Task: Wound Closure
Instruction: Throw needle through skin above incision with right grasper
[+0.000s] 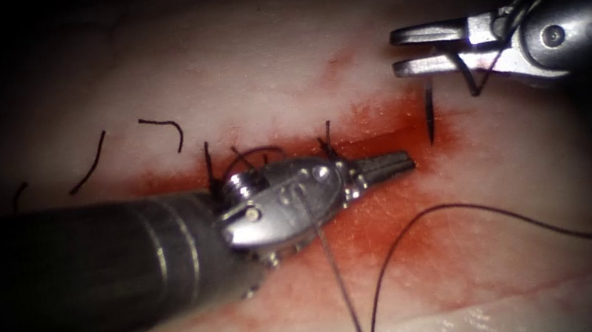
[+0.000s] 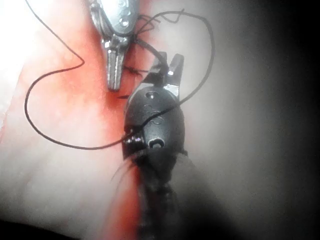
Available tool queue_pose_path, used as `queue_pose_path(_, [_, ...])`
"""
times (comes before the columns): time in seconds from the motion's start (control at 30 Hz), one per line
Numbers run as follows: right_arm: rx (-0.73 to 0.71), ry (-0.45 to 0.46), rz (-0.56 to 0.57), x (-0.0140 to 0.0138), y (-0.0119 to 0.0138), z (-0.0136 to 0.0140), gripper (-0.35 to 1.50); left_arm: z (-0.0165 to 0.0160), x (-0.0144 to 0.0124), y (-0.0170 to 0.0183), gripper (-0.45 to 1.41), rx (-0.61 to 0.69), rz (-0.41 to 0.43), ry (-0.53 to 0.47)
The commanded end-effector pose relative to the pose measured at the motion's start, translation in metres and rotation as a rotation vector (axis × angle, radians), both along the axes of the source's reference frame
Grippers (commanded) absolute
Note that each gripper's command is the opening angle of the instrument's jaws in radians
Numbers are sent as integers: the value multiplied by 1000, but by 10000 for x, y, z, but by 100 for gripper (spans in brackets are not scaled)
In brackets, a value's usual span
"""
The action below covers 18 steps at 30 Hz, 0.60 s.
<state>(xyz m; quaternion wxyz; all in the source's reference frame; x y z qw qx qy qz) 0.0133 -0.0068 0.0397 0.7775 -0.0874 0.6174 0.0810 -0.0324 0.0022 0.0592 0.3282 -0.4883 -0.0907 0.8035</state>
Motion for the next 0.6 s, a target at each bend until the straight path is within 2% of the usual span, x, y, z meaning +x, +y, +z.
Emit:
queue_pose_path(0.03, [-10, 5, 5, 7, 1, 4, -35, 8, -5, -1, -45, -7, 4, 22])
queue_pose_path(0.27, [-65, 49, 14, 12, 1, 5, -35, 21, 0, -15, -45, 18, 57, 123])
queue_pose_path(0.5, [-141, 66, -1, 26, -3, 10, -35, 30, 5, -40, -16, 41, 121, 197])
queue_pose_path(0.6, [-155, 79, -10, 30, -4, 17, -35, 30, 6, -42, -11, 45, 123, 207])
